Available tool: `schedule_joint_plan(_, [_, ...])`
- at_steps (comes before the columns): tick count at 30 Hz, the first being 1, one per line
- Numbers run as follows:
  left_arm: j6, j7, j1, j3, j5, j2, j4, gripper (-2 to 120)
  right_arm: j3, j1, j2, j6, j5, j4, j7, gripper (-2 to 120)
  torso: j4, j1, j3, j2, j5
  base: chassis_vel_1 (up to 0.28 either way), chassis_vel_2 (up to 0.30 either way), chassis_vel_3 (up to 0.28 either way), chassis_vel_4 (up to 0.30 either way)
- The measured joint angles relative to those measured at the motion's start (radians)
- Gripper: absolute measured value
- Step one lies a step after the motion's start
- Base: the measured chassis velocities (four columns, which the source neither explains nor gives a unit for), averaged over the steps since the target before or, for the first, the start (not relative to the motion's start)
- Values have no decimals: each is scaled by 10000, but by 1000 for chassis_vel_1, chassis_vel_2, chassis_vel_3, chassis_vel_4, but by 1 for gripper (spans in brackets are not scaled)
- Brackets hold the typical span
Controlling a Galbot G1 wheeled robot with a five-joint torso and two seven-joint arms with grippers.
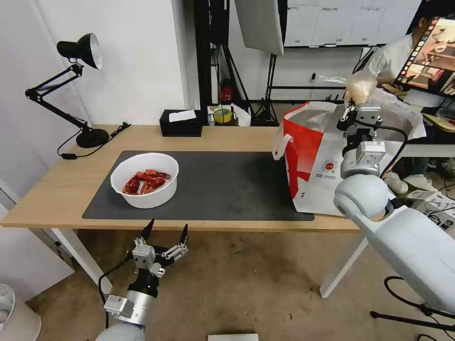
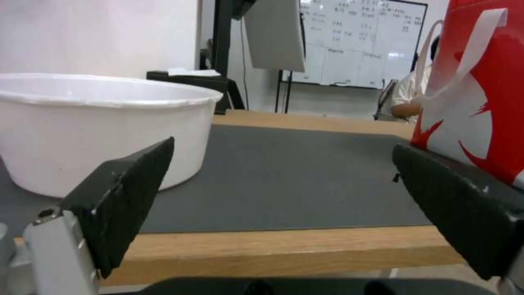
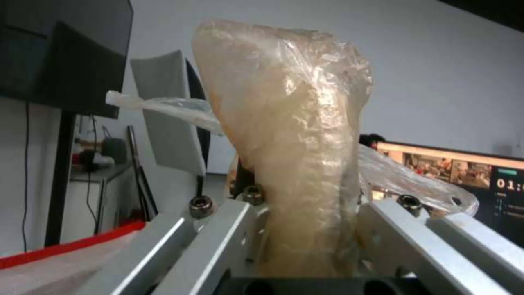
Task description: Pick up the trash from the table and place it into the takeout bag.
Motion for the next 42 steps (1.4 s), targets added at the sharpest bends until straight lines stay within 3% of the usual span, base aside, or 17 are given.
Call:
schedule_joint_plan(7, [-12, 0, 1, -58, -68, 70, -15, 100, -47, 102, 30, -385, 300, -166, 189, 10, 0, 0, 0, 0, 0, 0, 0, 0, 0])
schedule_joint_plan(10, [-11, 0, 1, -86, -90, 99, -41, 100, -55, 154, 48, -418, 371, -230, 223, 19, 0, 0, 0, -1, 1, 0, 0, 0, 0])
schedule_joint_plan(13, [-10, -6, -1, -89, -99, 109, -46, 100, -61, 238, 55, -424, 456, -241, 236, 37, 0, 0, 0, -1, -1, 0, 0, 0, 0])
schedule_joint_plan(19, [0, -7, -22, -15, -84, 59, -27, 100, -70, 254, 38, -423, 470, -242, 236, 54, 0, -1, 0, -1, 0, 0, 0, 0, 0])
schedule_joint_plan(29, [26, -14, -27, 49, -80, 30, -23, 100, -87, 237, -1, -414, 470, -221, 221, 94, 0, 0, 0, 0, 0, 0, 0, 0, 0])
schedule_joint_plan(42, [34, -22, 19, 57, -70, 37, -102, 100, -106, 180, -84, -406, 487, -72, 186, 100, 0, 0, 0, 0, 0, 0, 0, 0, 0])
